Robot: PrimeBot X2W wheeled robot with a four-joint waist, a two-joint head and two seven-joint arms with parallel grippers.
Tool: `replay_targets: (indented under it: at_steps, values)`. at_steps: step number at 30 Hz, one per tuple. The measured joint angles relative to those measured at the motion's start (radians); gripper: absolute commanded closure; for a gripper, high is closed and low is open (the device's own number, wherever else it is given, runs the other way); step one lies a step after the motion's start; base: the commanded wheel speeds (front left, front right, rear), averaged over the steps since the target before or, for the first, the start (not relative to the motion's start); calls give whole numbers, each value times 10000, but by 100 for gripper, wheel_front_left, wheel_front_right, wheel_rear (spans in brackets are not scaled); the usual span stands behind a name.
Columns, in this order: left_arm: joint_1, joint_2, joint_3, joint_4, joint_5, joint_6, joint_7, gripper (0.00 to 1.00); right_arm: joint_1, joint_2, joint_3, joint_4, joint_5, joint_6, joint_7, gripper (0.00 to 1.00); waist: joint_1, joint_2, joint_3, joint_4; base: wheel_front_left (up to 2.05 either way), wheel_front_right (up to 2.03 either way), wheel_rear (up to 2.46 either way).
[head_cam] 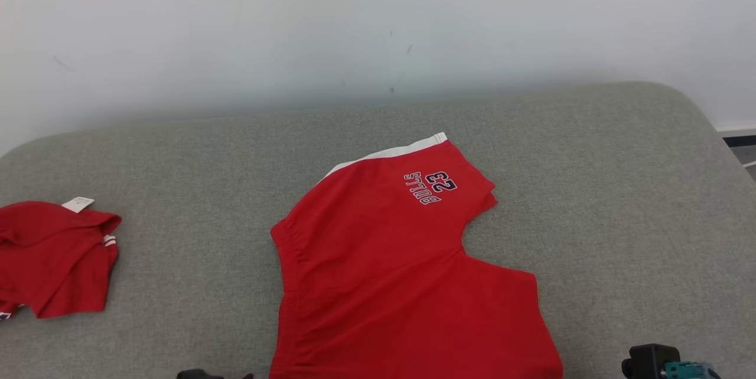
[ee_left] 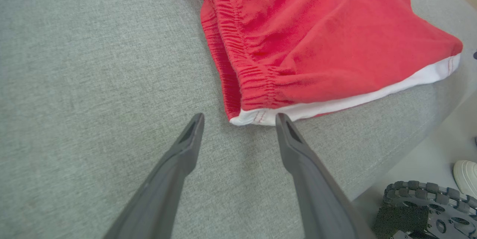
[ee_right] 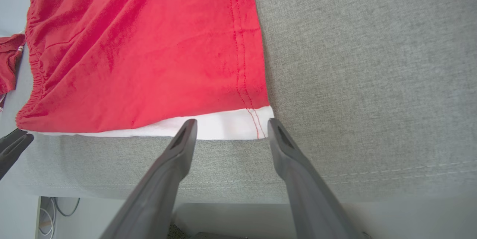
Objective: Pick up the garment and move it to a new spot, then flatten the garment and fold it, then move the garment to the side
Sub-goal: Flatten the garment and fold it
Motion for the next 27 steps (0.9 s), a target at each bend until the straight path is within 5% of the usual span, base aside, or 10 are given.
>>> replay_targets:
  at_steps: [8, 14, 27]
  values:
    - [603, 25, 1106, -268, -520, 1016, -771, 0, -4, 73, -732, -198, -81, -167, -736, 0, 0, 0, -265, 56, 0, 0, 0]
    - [399, -61, 1988, -1220, -165, 1281, -1964, 0, -336, 21, -1386, -489, -709, -263, -1891, 0, 0, 1, -615, 221, 0, 0, 0]
    - [535, -569, 3407, -1812, 163, 1425, -2025, 0, -1293, 418, -1358, -763, -1977, -341, -4065, 0, -1, 0, -1271, 305, 0, 0, 0]
